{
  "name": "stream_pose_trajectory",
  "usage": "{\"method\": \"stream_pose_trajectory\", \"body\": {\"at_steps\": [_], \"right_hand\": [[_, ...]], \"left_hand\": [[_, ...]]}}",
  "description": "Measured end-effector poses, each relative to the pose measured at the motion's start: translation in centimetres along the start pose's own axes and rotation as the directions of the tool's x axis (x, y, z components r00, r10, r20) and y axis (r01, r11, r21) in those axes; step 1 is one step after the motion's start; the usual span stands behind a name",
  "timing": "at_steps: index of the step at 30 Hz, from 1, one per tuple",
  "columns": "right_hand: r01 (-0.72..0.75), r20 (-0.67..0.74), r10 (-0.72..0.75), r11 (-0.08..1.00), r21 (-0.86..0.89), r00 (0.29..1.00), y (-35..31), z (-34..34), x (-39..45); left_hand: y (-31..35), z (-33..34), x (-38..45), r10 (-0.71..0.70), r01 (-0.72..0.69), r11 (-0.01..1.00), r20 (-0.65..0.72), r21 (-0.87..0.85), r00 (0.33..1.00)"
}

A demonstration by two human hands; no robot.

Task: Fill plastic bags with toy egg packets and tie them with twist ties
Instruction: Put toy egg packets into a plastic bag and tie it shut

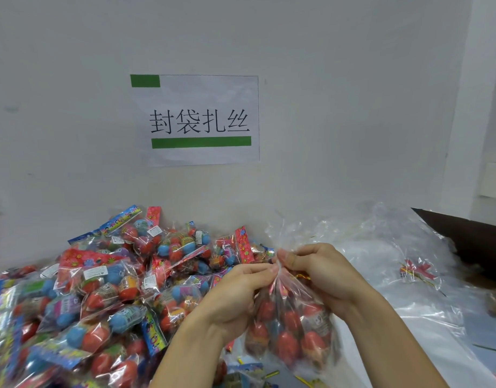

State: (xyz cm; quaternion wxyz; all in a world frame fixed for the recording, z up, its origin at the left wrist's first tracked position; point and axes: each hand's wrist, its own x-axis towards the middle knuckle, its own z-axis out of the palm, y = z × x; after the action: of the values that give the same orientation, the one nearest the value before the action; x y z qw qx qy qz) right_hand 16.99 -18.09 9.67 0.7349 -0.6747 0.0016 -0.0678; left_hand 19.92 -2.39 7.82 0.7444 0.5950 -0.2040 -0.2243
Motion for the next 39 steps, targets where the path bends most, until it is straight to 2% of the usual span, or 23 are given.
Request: {"method": "stream_pose_trajectory", "body": {"at_steps": [8, 12, 14, 17, 20, 22, 25, 29, 36, 37, 39], "right_hand": [[0.012, 0.072, -0.009, 0.999, -0.034, 0.997, 0.0, 0.1, -0.3], [0.024, 0.070, -0.018, 0.996, -0.089, 0.997, -0.1, -0.3, -0.4], [0.067, 0.062, -0.057, 0.983, -0.171, 0.996, -0.3, -0.4, -0.5], [0.152, 0.071, -0.135, 0.901, -0.406, 0.988, -0.9, -0.3, -0.8], [0.170, 0.054, -0.174, 0.763, -0.624, 0.983, -1.2, 0.0, -0.9], [0.144, -0.004, -0.200, 0.719, -0.680, 0.980, -0.9, 0.2, -0.8], [0.104, -0.095, -0.209, 0.771, -0.628, 0.973, -0.6, 0.5, -0.6], [0.092, -0.185, -0.224, 0.838, -0.538, 0.957, -0.6, 0.8, -0.5], [0.077, -0.305, -0.245, 0.878, -0.472, 0.920, -0.5, 0.8, -0.2], [0.063, -0.337, -0.248, 0.878, -0.475, 0.908, -0.5, 0.6, -0.1], [0.050, -0.396, -0.253, 0.889, -0.455, 0.883, -0.6, 0.0, -0.1]], "left_hand": [[0.0, -0.1, -0.1, -0.131, 0.136, 0.973, 0.037, -0.188, 0.991], [-0.2, 0.1, 0.0, -0.157, 0.160, 0.967, 0.027, -0.198, 0.987], [-0.3, 0.2, 0.1, -0.123, 0.115, 0.985, -0.061, -0.130, 0.990], [-0.4, 0.7, 0.3, 0.034, -0.011, 0.996, -0.272, 0.084, 0.962], [-0.8, 1.3, 0.6, 0.217, -0.061, 0.926, -0.394, 0.372, 0.893], [-1.2, 1.8, 0.8, 0.340, -0.075, 0.846, -0.425, 0.528, 0.839], [-1.5, 2.6, 1.0, 0.488, -0.114, 0.750, -0.429, 0.651, 0.760], [-1.5, 2.9, 0.8, 0.573, -0.170, 0.677, -0.368, 0.716, 0.732], [-1.4, 3.7, 1.0, 0.581, -0.208, 0.645, -0.296, 0.735, 0.758], [-1.4, 3.7, 1.1, 0.560, -0.201, 0.657, -0.291, 0.727, 0.776], [-1.7, 3.4, 1.2, 0.462, -0.211, 0.745, -0.262, 0.633, 0.848]]}}
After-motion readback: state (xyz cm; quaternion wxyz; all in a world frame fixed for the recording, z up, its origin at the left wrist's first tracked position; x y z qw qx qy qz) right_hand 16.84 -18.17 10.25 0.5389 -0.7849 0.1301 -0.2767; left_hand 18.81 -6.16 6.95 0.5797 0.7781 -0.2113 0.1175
